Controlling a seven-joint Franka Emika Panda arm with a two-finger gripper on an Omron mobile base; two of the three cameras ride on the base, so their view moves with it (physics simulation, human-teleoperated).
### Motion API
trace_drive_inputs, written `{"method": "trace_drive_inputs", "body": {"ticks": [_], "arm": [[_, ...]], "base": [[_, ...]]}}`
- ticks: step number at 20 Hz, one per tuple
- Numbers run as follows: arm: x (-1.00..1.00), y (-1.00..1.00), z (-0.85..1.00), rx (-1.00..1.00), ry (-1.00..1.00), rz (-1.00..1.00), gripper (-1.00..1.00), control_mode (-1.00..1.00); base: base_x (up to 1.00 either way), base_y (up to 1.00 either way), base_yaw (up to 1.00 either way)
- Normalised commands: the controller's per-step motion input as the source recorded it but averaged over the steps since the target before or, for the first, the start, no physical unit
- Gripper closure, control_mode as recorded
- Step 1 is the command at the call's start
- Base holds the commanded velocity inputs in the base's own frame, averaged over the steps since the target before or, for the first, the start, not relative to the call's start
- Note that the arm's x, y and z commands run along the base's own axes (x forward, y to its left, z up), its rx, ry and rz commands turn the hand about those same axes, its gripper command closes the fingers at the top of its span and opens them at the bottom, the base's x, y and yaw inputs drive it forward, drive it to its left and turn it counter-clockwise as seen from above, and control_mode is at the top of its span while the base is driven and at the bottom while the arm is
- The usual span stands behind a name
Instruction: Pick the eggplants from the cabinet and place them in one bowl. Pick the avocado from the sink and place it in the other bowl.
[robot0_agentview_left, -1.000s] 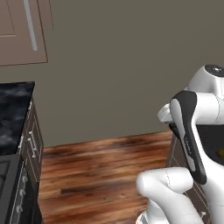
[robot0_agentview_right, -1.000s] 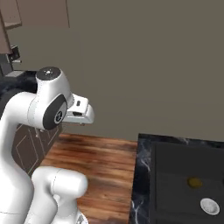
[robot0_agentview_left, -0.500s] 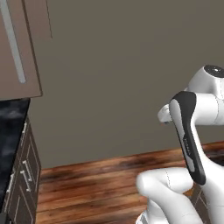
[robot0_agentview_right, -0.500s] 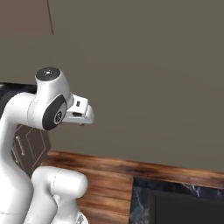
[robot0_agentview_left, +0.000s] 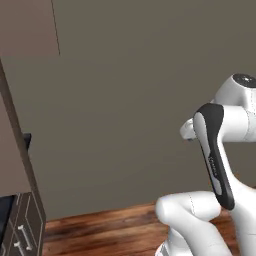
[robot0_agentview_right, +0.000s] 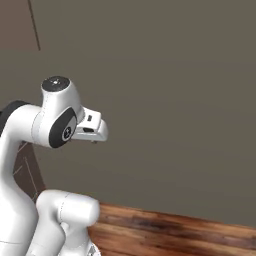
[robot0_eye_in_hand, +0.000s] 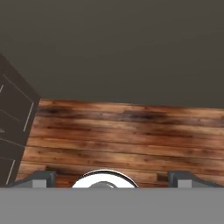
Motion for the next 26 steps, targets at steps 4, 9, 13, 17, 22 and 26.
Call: {"method": "trace_drive_inputs", "body": {"ticks": [4,9,13,17,22,26], "arm": [[0.0,0.0,0.0,0.0,0.0,0.0,-1.0,1.0],[0.0,0.0,0.0,0.0,0.0,0.0,-1.0,1.0],[0.0,0.0,0.0,0.0,0.0,0.0,-1.0,1.0],[0.0,0.0,0.0,0.0,0.0,0.0,-1.0,1.0],[0.0,0.0,0.0,0.0,0.0,0.0,-1.0,1.0],[0.0,0.0,0.0,0.0,0.0,0.0,-1.0,1.0]], "base": [[0.15,-0.12,0.58],[0.03,-0.18,0.87],[0.39,-0.16,0.78],[0.61,-0.28,0.69],[0.71,-0.23,0.64],[0.8,-0.09,0.59]]}}
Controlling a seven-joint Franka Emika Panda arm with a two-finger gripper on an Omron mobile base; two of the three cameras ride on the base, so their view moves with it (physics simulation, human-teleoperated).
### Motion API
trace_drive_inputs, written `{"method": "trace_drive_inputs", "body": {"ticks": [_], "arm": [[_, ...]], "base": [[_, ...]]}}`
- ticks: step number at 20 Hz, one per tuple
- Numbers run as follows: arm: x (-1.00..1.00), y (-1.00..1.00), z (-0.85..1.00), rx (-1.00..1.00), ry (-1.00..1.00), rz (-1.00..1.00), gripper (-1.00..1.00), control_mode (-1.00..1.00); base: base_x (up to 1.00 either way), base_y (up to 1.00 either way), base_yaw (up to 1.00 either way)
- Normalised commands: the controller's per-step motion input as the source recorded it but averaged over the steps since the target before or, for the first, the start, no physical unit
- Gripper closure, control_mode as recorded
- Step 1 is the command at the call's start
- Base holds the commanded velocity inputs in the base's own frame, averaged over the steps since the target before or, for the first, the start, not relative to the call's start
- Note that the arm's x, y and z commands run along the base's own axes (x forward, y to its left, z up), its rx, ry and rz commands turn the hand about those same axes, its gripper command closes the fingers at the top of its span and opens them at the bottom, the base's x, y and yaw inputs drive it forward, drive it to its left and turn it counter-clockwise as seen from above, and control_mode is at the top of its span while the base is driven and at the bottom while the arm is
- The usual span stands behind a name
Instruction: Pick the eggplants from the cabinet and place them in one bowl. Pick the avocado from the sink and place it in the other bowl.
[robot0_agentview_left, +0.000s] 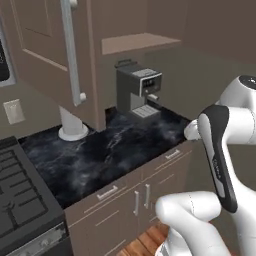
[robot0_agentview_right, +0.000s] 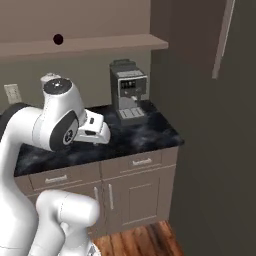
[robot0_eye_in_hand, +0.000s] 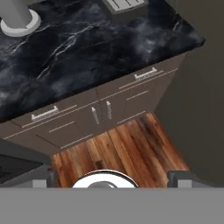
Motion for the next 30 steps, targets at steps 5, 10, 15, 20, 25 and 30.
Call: {"method": "trace_drive_inputs", "body": {"ticks": [5,10,15,20,25,30], "arm": [[0.0,0.0,0.0,0.0,0.0,0.0,-1.0,1.0],[0.0,0.0,0.0,0.0,0.0,0.0,-1.0,1.0],[0.0,0.0,0.0,0.0,0.0,0.0,-1.0,1.0],[0.0,0.0,0.0,0.0,0.0,0.0,-1.0,1.0],[0.0,0.0,0.0,0.0,0.0,0.0,-1.0,1.0],[0.0,0.0,0.0,0.0,0.0,0.0,-1.0,1.0]], "base": [[0.73,-0.04,0.48],[0.45,-0.08,0.11],[0.61,-0.41,0.09],[0.63,-0.54,0.35],[0.6,-0.22,0.23],[0.69,-0.27,0.26]]}}
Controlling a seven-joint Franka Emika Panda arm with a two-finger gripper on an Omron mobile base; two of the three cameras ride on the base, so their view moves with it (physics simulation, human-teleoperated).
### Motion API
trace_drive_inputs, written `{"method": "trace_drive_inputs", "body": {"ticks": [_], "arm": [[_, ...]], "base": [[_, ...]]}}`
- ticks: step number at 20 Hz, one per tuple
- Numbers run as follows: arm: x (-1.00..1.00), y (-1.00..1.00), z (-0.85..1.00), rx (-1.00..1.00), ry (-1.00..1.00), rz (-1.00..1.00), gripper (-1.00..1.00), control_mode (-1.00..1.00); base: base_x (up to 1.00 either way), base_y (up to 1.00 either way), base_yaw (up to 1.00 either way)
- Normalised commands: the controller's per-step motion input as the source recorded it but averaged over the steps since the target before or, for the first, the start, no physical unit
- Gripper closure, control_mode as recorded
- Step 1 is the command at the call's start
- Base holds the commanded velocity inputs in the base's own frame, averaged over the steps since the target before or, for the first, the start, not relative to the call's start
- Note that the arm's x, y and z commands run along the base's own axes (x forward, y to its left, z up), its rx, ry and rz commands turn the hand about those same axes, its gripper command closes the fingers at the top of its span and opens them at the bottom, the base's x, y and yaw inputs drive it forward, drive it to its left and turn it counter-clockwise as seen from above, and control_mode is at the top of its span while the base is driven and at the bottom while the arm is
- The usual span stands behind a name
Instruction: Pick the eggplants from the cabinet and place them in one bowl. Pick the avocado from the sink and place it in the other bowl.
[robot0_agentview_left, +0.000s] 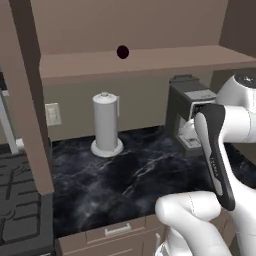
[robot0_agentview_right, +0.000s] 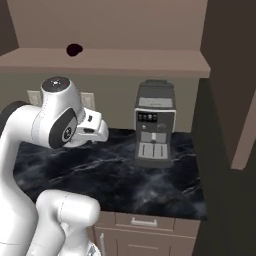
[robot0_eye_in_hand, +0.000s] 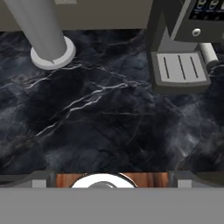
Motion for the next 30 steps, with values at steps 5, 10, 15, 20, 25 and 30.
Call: {"method": "trace_drive_inputs", "body": {"ticks": [5,10,15,20,25,30], "arm": [[0.0,0.0,0.0,0.0,0.0,0.0,-1.0,1.0],[0.0,0.0,0.0,0.0,0.0,0.0,-1.0,1.0],[0.0,0.0,0.0,0.0,0.0,0.0,-1.0,1.0],[0.0,0.0,0.0,0.0,0.0,0.0,-1.0,1.0],[0.0,0.0,0.0,0.0,0.0,0.0,-1.0,1.0],[0.15,0.03,0.0,0.0,0.0,-0.01,-1.0,-1.0]], "base": [[0.5,-0.33,0.3],[0.07,-0.04,0.05],[0.24,0.0,-0.01],[0.51,0.15,-0.08],[0.54,0.23,-0.12],[0.17,0.01,-0.01]]}}
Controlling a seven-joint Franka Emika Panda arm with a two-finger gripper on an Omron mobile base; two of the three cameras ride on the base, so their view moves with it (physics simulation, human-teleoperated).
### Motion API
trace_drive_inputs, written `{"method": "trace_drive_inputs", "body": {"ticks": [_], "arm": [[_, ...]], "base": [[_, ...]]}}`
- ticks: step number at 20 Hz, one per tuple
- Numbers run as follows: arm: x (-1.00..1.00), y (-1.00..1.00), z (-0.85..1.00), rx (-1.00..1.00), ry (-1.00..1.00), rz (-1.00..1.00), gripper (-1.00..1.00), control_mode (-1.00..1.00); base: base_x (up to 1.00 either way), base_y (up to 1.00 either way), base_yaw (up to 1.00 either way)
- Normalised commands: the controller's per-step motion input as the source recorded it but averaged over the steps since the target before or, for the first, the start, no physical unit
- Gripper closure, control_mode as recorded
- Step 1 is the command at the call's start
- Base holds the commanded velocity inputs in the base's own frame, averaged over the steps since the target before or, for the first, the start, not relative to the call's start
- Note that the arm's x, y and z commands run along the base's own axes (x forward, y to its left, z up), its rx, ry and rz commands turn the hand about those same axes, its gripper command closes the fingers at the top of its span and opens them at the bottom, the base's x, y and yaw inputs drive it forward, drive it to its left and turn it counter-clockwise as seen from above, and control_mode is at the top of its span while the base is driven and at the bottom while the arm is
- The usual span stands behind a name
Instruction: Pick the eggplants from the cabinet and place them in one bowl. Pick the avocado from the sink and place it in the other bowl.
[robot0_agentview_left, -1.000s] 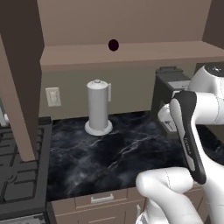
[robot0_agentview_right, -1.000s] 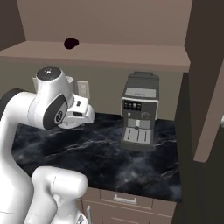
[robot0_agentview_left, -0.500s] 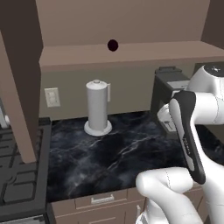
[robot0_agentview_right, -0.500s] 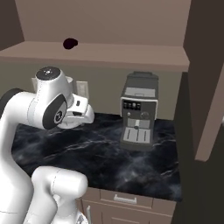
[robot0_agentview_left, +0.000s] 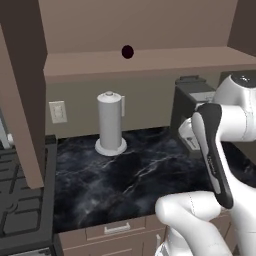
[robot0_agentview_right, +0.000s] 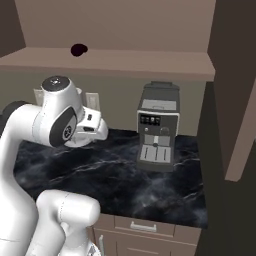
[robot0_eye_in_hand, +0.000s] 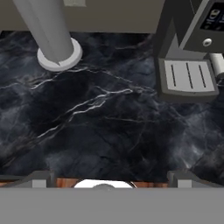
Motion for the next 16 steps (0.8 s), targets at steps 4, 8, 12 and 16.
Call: {"method": "trace_drive_inputs", "body": {"ticks": [4,8,12,16], "arm": [[0.1,0.42,0.31,-0.01,-0.09,-0.04,-1.0,-1.0],[-0.01,0.14,0.5,0.0,-0.18,0.0,-1.0,-1.0],[-0.02,0.09,0.47,0.0,-0.22,0.0,-1.0,-1.0],[-0.02,0.06,0.45,0.0,-0.2,0.0,-1.0,-1.0]], "base": [[0.0,0.0,0.0],[0.0,0.0,0.0],[0.0,0.0,0.0],[0.0,0.0,0.0]]}}
